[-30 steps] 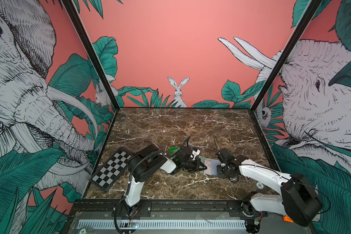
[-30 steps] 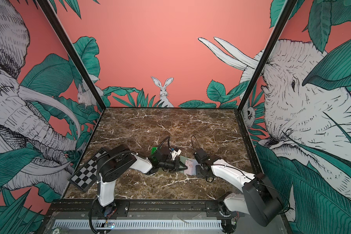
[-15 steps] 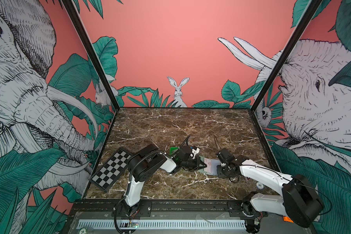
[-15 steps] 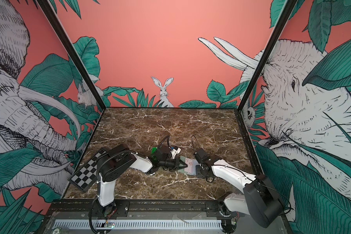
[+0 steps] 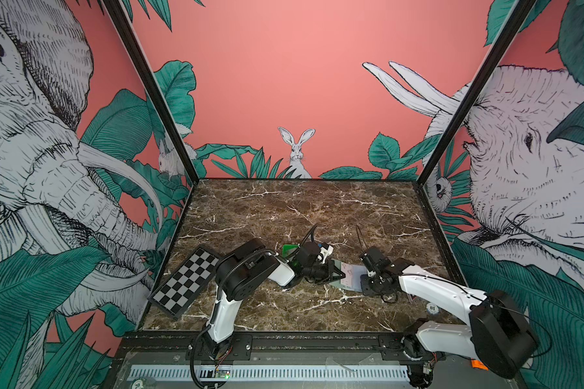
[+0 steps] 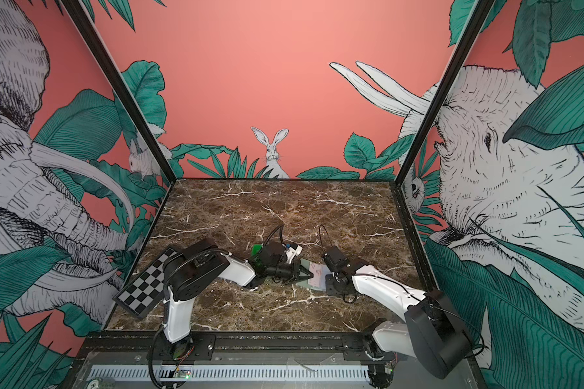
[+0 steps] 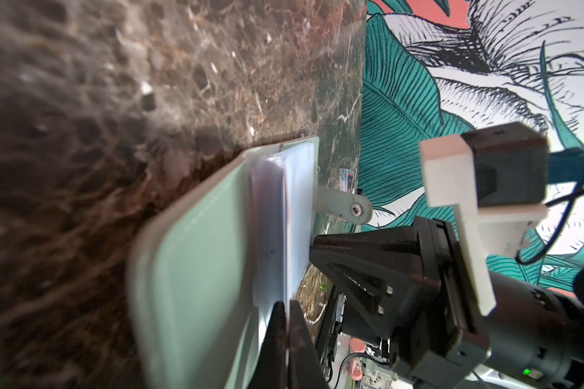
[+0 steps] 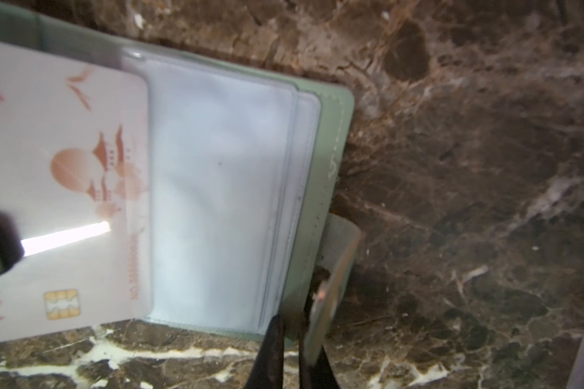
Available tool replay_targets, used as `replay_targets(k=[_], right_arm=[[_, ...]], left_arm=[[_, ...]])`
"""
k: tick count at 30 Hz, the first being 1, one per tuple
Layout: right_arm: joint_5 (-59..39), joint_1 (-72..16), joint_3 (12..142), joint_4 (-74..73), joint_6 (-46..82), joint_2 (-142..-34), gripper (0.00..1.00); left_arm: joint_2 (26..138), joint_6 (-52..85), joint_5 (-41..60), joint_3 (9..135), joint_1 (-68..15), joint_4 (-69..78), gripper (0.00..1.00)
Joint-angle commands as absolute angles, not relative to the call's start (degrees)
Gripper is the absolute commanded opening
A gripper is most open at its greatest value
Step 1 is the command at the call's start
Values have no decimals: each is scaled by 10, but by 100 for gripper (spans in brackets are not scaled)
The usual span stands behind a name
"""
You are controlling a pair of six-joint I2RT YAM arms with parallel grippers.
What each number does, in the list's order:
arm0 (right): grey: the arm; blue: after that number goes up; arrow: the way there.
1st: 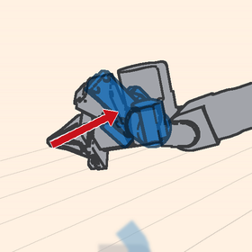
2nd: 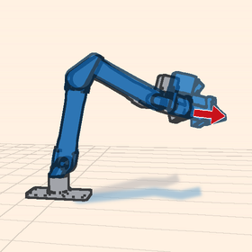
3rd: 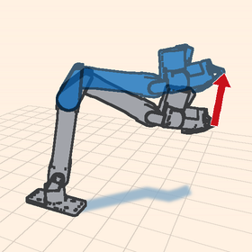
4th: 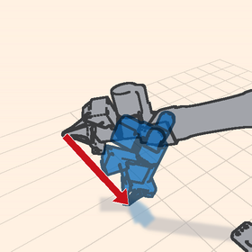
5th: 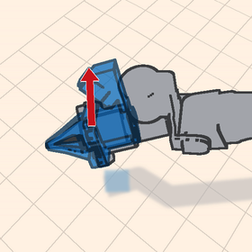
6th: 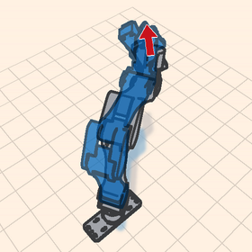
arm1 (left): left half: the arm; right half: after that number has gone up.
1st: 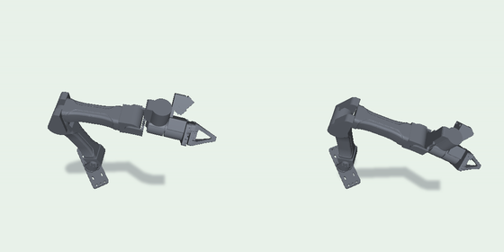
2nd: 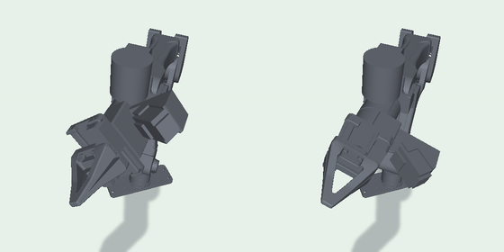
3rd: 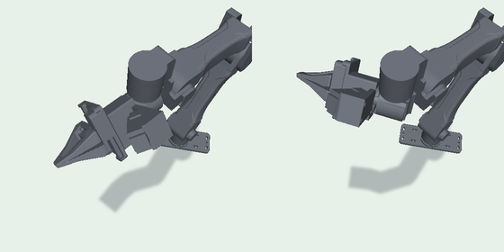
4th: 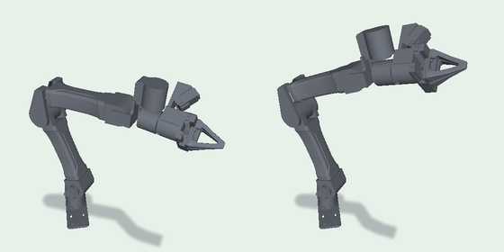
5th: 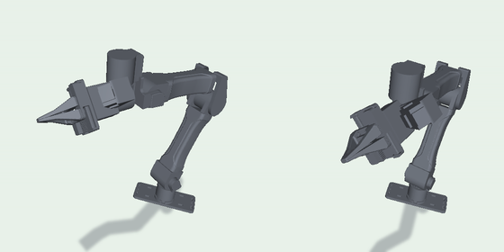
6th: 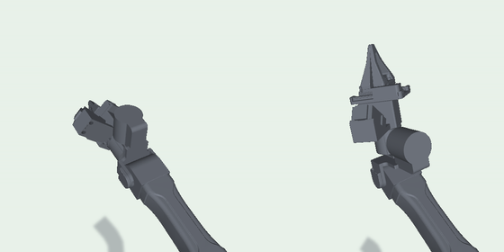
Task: Put the credit cards into the card holder
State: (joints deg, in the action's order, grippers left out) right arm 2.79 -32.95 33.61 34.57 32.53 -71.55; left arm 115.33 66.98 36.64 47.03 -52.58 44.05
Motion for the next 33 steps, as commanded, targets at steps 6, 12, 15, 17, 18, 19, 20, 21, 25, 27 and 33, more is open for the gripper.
replay_targets(k=[6, 12, 15, 17, 18, 19, 20, 21, 25, 27, 33], right_arm=[[31, -329, 336, 352, 321, -708, 12], [30, -329, 336, 352, 322, -707, 12], [31, -329, 336, 352, 322, -706, 12], [31, -329, 335, 352, 322, -705, 12], [31, -329, 336, 352, 322, -704, 12], [31, -329, 336, 352, 322, -706, 12], [31, -329, 336, 352, 321, -706, 12], [31, -329, 336, 352, 321, -706, 12], [30, -329, 337, 352, 321, -705, 12], [30, -329, 337, 352, 321, -706, 12], [30, -329, 338, 353, 320, -706, 12]], left_arm=[[1158, 677, 377, 487, -530, 448, 0], [1158, 672, 376, 491, -532, 432, 1], [1154, 664, 373, 493, -532, 411, 4], [1152, 659, 372, 496, -532, 396, 5], [1151, 656, 371, 497, -533, 391, 6], [1150, 653, 371, 499, -532, 386, 7], [1150, 652, 371, 501, -532, 382, 8], [1150, 651, 371, 504, -533, 376, 9], [1150, 645, 372, 512, -533, 357, 13], [1150, 644, 372, 515, -533, 351, 14], [1148, 635, 369, 523, -533, 327, 15]])
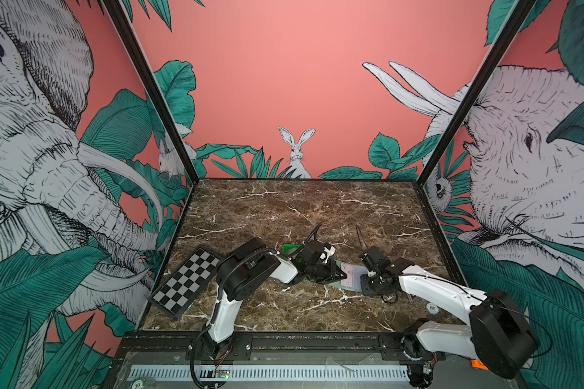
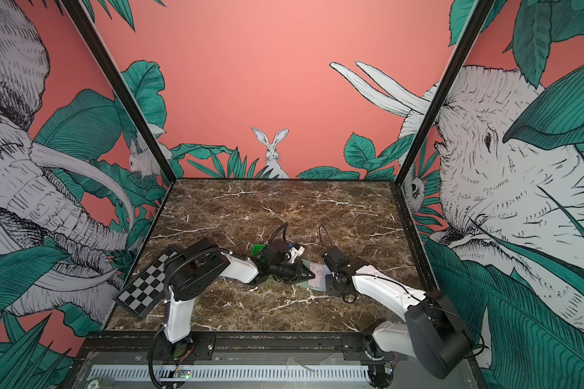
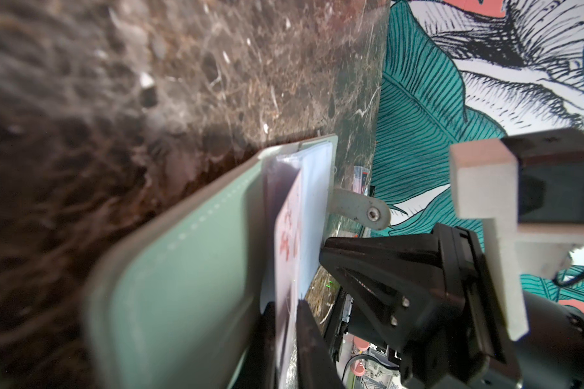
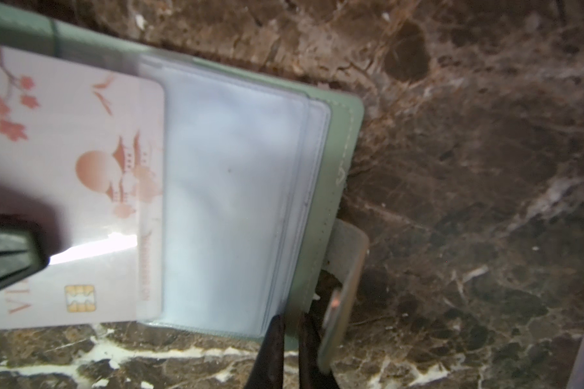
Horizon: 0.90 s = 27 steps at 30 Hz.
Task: Put the credit cards into the card holder
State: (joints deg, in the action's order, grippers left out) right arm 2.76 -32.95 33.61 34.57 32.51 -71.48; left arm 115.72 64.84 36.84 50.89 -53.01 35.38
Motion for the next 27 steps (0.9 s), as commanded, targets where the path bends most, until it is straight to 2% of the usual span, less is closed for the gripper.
replay_targets(k=[1, 10, 14, 27], right_arm=[[31, -329, 338, 353, 319, -706, 12], [30, -329, 339, 353, 319, -706, 11], [30, -328, 341, 353, 318, -707, 11], [30, -329, 338, 353, 320, -702, 11]], left_arm=[[1146, 632, 367, 525, -534, 317, 16], [1099, 531, 296, 577, -535, 73, 24], [1093, 508, 278, 600, -536, 9, 29], [1112, 497, 270, 624, -545, -16, 30]])
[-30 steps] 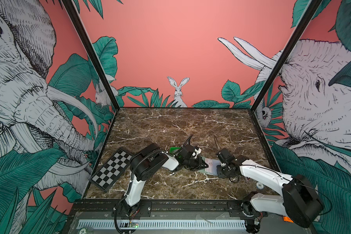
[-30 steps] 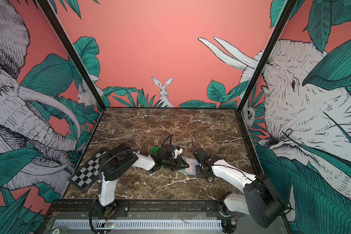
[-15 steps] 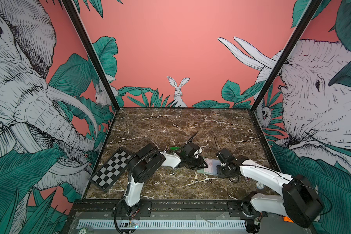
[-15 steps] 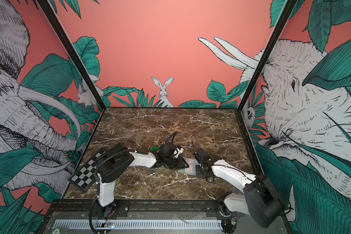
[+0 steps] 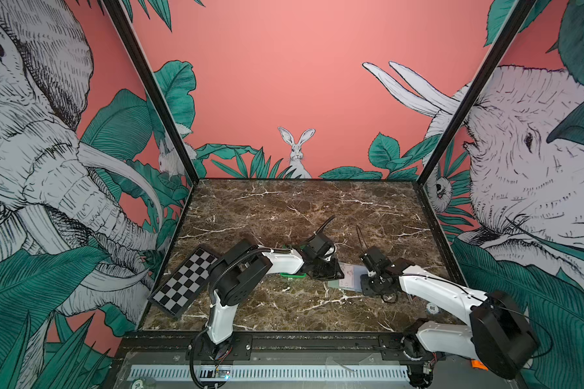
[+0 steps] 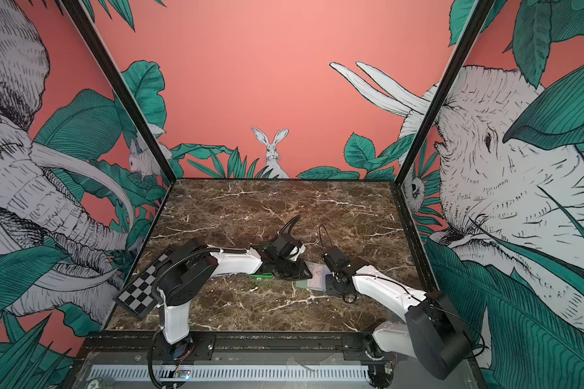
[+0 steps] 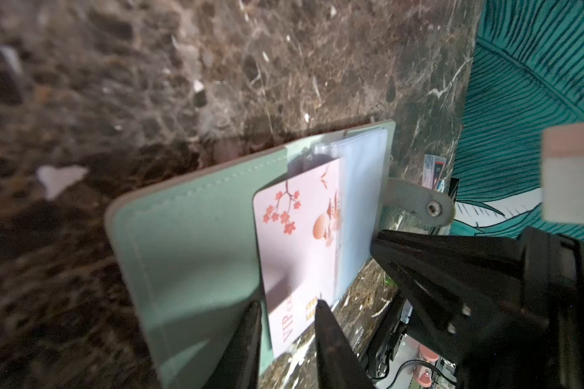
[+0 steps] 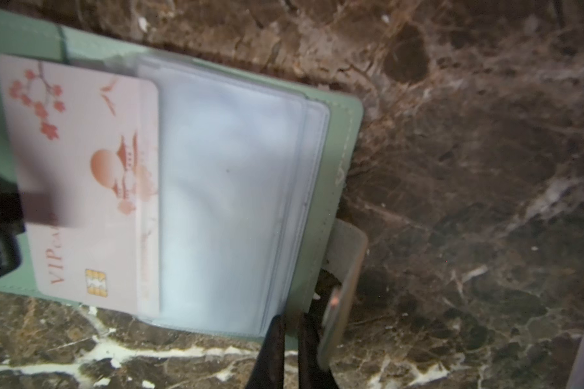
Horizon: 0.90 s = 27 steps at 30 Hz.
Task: Put the credit cards into the card holder
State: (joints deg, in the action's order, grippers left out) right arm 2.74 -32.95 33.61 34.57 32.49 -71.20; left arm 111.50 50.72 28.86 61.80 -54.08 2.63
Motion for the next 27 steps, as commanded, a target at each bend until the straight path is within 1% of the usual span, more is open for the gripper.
replay_targets(k=[1, 8, 13, 17, 27], right_arm=[[29, -329, 337, 353, 320, -702, 11], [29, -329, 337, 352, 321, -704, 11], [29, -329, 336, 349, 321, -706, 11], [28, -329, 336, 348, 321, -706, 10], [27, -329, 334, 346, 322, -706, 10]], left_arm=[[1114, 497, 271, 626, -545, -16, 30], [1126, 512, 286, 630, -546, 18, 30], [1127, 516, 295, 632, -548, 45, 25], [1132, 529, 306, 628, -548, 79, 24], [1140, 523, 306, 641, -559, 81, 22]])
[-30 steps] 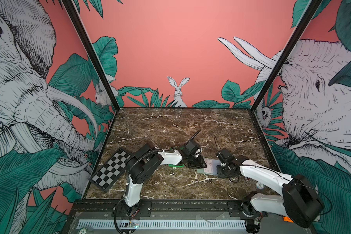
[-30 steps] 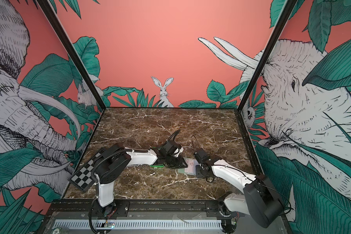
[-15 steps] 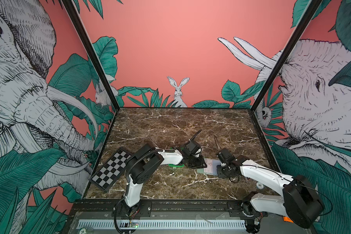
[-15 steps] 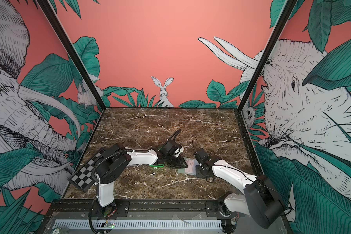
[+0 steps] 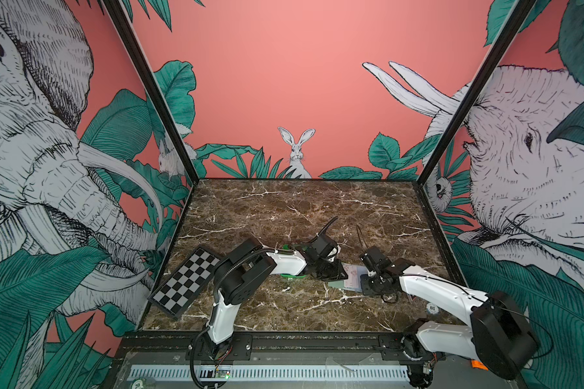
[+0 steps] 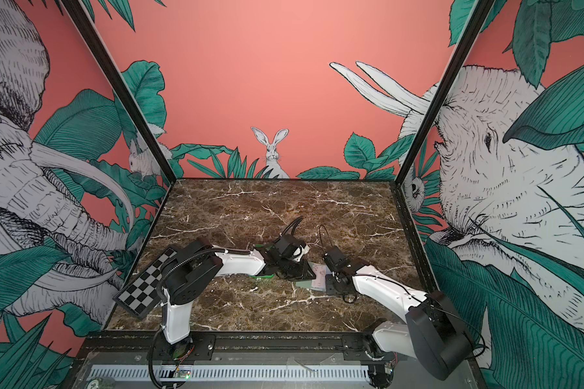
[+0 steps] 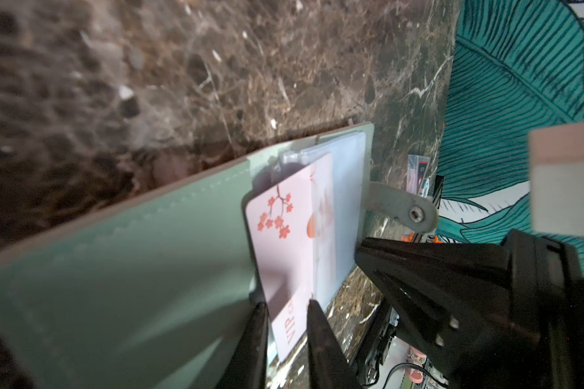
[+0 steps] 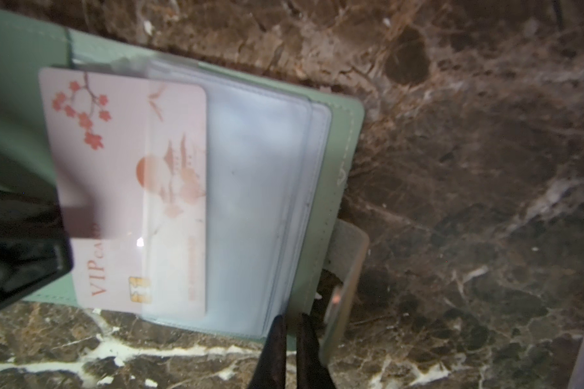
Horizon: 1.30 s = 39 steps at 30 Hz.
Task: Put the credit cards into the card holder
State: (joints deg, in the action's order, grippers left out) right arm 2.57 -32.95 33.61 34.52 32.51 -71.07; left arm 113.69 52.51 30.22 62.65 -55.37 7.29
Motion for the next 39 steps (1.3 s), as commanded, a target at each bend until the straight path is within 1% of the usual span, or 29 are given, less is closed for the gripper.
replay_targets(k=[1, 7, 16, 27, 34, 39], right_arm=[[27, -329, 334, 345, 322, -706, 9], [27, -329, 334, 346, 322, -705, 9], [27, -329, 333, 344, 321, -702, 9], [25, -329, 330, 339, 320, -704, 8], [25, -329, 333, 338, 326, -701, 8], [-1, -324, 332, 305, 337, -671, 7]], left_arm=[[1141, 522, 304, 645, -561, 77, 22], [1146, 508, 293, 662, -568, 51, 20], [1155, 508, 291, 672, -573, 53, 18], [1162, 504, 294, 687, -577, 52, 18], [1143, 504, 272, 659, -577, 33, 18], [1113, 504, 246, 618, -577, 19, 18]])
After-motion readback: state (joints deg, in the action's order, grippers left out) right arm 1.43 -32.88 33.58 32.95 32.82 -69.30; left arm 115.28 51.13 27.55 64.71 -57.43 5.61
